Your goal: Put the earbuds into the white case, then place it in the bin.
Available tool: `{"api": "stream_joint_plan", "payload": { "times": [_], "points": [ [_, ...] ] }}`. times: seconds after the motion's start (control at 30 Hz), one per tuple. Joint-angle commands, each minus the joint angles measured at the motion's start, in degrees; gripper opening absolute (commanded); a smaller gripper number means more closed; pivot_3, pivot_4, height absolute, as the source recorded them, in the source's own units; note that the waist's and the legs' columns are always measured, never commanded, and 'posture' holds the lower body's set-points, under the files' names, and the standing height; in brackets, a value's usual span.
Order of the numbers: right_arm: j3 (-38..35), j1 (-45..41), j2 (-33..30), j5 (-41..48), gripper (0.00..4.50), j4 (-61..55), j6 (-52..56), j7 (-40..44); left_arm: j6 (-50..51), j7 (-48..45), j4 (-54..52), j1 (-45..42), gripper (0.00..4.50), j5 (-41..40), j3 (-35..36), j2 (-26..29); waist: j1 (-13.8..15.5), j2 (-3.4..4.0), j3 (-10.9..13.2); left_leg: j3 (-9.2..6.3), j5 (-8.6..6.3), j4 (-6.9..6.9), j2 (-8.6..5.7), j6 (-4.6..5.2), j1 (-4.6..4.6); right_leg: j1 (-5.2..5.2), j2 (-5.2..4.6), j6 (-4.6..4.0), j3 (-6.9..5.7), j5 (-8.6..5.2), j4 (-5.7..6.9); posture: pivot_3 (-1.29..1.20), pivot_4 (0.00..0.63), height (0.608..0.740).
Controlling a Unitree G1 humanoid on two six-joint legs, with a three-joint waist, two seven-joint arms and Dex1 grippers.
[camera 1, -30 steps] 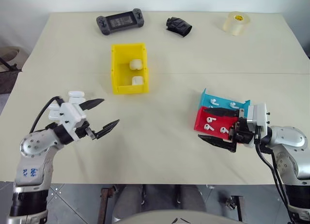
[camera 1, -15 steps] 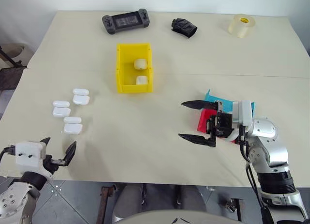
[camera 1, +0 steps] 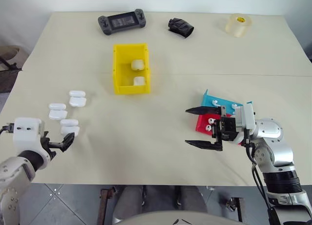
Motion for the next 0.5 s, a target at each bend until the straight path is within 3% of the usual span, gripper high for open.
{"api": "stream_joint_plan", "payload": {
  "times": [0.03,0.5],
  "points": [
    [-0.6,0.2,-0.2,1.1,4.5,-2.4,0.5,-0.5,12.0,1.4,-1.6,-4.8,4.48,0.0,0.5,1.8,-0.1,0.0,0.0,0.01,0.0,-0.01,0.01,-0.01,0.01,-0.01,0.02,-0.01,0.01,-0.01,0.03,0.0,0.15,0.74],
    [0.4,2.1,1.2,1.0,4.5,-6.5,1.6,-4.1,12.9,11.8,8.8,-13.5,4.48,-6.1,-8.0,4.4,-0.3,0.0,0.0,0.04,-0.04,0.0,0.13,-0.14,-0.01,-0.11,0.07,-0.09,0.09,-0.05,0.08,0.0,0.15,0.74]
  ]
}}
